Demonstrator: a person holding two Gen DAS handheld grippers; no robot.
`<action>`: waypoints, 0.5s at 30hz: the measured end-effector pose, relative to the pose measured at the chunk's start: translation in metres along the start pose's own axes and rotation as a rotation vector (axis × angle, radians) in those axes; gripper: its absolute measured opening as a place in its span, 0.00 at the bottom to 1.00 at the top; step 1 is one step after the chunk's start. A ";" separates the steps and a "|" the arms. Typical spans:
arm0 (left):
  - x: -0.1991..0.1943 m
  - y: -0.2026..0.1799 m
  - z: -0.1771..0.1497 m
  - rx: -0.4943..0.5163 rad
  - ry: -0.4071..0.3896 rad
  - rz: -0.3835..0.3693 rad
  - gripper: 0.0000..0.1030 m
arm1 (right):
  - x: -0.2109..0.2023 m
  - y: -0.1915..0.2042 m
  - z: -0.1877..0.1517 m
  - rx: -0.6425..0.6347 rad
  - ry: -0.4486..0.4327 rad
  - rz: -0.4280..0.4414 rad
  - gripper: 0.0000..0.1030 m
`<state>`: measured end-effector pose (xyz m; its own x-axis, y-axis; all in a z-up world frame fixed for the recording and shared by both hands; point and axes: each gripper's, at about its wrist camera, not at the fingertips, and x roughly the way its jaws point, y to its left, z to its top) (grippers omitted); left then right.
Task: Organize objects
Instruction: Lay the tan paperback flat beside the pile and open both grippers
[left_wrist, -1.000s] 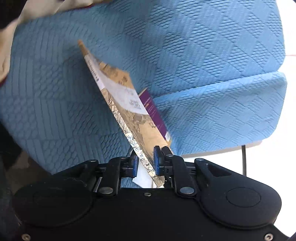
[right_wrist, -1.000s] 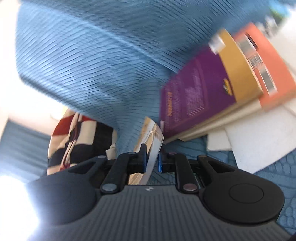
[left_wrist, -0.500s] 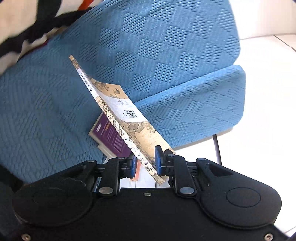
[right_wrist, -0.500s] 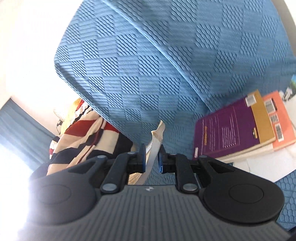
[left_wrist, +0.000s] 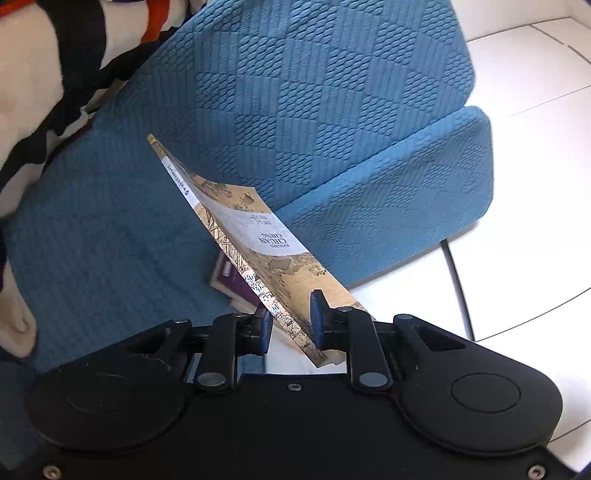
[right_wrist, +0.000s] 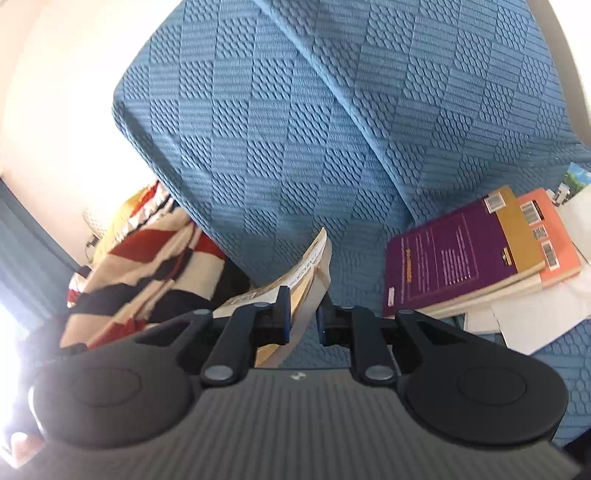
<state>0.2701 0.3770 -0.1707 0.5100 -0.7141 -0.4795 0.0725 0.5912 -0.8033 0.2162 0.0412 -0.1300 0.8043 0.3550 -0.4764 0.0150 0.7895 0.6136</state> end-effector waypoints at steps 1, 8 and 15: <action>0.002 0.004 0.000 -0.001 0.004 0.006 0.20 | 0.003 0.001 -0.005 -0.007 0.002 -0.010 0.17; 0.019 0.031 0.000 0.010 0.028 0.074 0.20 | 0.022 -0.003 -0.034 -0.039 0.036 -0.078 0.18; 0.032 0.053 -0.008 0.010 0.019 0.156 0.18 | 0.038 -0.006 -0.061 -0.115 0.086 -0.129 0.18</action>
<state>0.2838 0.3824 -0.2308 0.4999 -0.6198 -0.6050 0.0021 0.6994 -0.7148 0.2102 0.0807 -0.1903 0.7466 0.2846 -0.6013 0.0425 0.8817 0.4700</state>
